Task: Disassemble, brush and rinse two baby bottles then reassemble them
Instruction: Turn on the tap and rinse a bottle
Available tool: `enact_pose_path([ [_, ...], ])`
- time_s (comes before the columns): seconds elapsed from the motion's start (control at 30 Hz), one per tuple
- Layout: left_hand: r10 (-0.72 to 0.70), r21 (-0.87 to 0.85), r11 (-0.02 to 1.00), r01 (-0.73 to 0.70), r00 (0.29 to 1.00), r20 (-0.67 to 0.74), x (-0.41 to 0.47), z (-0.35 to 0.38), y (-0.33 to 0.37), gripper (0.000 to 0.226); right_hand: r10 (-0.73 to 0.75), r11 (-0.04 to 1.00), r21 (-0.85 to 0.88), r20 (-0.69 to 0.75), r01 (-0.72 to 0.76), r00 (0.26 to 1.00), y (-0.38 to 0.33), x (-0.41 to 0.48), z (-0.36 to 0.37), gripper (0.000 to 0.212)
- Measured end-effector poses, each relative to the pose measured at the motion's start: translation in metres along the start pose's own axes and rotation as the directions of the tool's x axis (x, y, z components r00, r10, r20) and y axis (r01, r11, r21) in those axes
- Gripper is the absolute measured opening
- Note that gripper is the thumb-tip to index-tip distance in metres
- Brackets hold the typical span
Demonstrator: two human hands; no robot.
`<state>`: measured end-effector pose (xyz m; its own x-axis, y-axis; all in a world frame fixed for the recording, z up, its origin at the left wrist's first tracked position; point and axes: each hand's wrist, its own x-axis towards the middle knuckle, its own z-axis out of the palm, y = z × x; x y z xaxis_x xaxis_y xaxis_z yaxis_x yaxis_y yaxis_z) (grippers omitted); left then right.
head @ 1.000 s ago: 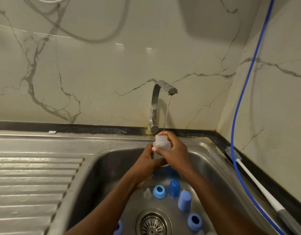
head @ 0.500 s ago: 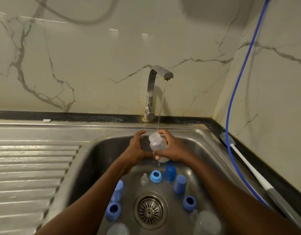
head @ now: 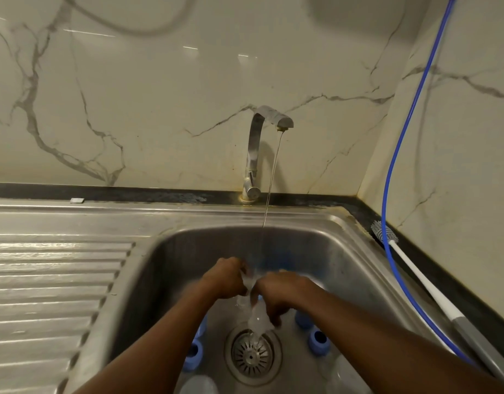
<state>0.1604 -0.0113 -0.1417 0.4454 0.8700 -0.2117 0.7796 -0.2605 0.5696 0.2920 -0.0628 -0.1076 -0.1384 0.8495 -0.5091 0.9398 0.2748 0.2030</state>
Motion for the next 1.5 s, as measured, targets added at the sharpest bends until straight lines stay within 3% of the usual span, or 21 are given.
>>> enact_pose_path([
  [0.13,-0.002,0.051,0.999,0.003,1.0,-0.023,0.001,0.0,0.001,0.05,-0.02,0.965,-0.261,-0.052,0.005,0.998,-0.014,0.01,-0.005,0.065],
  [0.23,-0.038,0.04,0.999,0.036,0.998,0.045,-0.001,0.0,0.0,0.06,-0.029,0.954,-0.301,-0.077,0.004,0.997,-0.014,0.011,-0.007,0.061],
  [0.4,-0.014,0.02,1.0,0.011,0.994,0.112,-0.006,0.001,0.003,0.085,-0.016,1.0,-0.011,-0.06,0.016,0.998,0.0,0.012,-0.022,0.071],
  [0.6,0.083,-0.23,0.969,-0.089,0.996,-0.038,-0.008,-0.002,0.005,0.064,-0.017,0.933,0.349,-0.2,0.087,0.98,0.029,0.024,-0.038,0.059],
  [0.8,0.106,-0.486,0.866,-0.117,0.993,-0.05,-0.008,-0.001,0.008,0.061,0.112,0.868,0.497,-0.221,0.013,0.969,0.037,0.043,-0.04,0.035],
  [0.87,0.096,-0.577,0.81,-0.099,0.995,-0.037,-0.007,-0.001,0.007,0.06,0.167,0.816,0.576,-0.298,0.038,0.94,0.037,0.045,-0.044,0.035],
  [1.03,0.09,-0.822,0.548,-0.154,0.988,-0.125,-0.009,-0.007,0.013,0.051,0.176,0.679,0.675,-0.531,0.288,0.829,0.034,0.032,-0.05,0.049],
  [1.17,0.079,-0.859,0.474,-0.195,0.981,-0.179,-0.009,-0.011,0.017,0.044,0.288,0.578,0.7,-0.656,0.419,0.698,0.027,0.013,-0.046,0.05],
  [1.23,0.134,-0.841,0.505,-0.194,0.98,-0.146,-0.009,-0.011,0.017,0.041,0.316,0.561,0.715,-0.65,0.417,0.691,0.026,0.0,-0.042,0.05],
  [1.33,0.24,-0.627,0.762,-0.165,0.97,0.037,-0.011,-0.01,0.012,0.044,0.221,0.663,0.676,-0.586,0.321,0.779,0.028,-0.012,-0.03,0.054],
  [1.4,0.182,-0.338,0.936,-0.096,0.955,0.232,-0.015,-0.009,0.008,0.043,0.071,0.701,0.659,-0.444,0.272,0.893,0.027,-0.019,-0.023,0.045],
  [1.5,0.112,0.005,0.993,-0.12,0.941,0.318,-0.018,-0.009,0.007,0.04,-0.061,0.739,0.66,-0.134,0.136,0.989,0.015,-0.024,-0.011,0.044],
])
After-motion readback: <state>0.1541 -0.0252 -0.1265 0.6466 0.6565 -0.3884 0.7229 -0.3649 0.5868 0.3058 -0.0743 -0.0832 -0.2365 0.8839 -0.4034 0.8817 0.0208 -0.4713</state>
